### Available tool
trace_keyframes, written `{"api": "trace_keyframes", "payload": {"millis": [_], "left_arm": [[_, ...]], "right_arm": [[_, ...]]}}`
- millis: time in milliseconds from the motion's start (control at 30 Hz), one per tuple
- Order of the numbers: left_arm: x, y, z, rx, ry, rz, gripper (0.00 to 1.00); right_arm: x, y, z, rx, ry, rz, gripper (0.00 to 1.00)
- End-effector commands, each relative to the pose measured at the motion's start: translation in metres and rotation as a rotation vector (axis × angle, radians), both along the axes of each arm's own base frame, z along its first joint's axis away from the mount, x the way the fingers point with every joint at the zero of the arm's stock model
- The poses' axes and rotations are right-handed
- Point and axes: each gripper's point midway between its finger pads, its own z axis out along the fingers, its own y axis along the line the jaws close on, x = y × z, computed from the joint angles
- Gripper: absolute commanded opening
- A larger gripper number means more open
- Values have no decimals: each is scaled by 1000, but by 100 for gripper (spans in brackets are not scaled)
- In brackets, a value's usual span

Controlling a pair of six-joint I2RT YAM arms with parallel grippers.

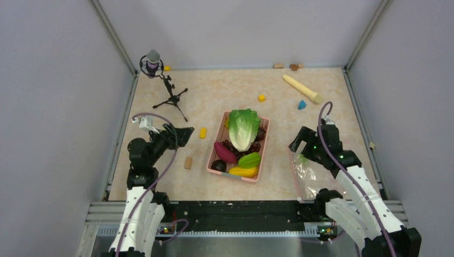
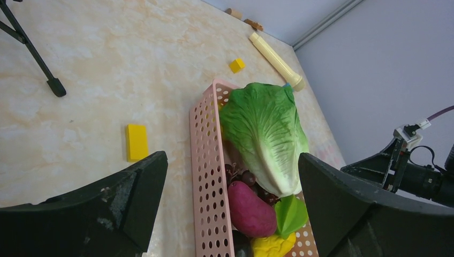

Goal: Place the food in the zip-top bag and seal the zipper
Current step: Pick up the zipper food storage bag at the center of the board.

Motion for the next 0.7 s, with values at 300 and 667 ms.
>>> {"api": "trace_keyframes", "payload": {"millis": [300,667], "left_arm": [[5,-1,6,-11,-37,-11,97],[7,5,6,-4,-36,33,97]], "right_arm": [[-51,24,-77,-359,348,-36,95],[-48,22,-102,-400,375,-68,80]]}}
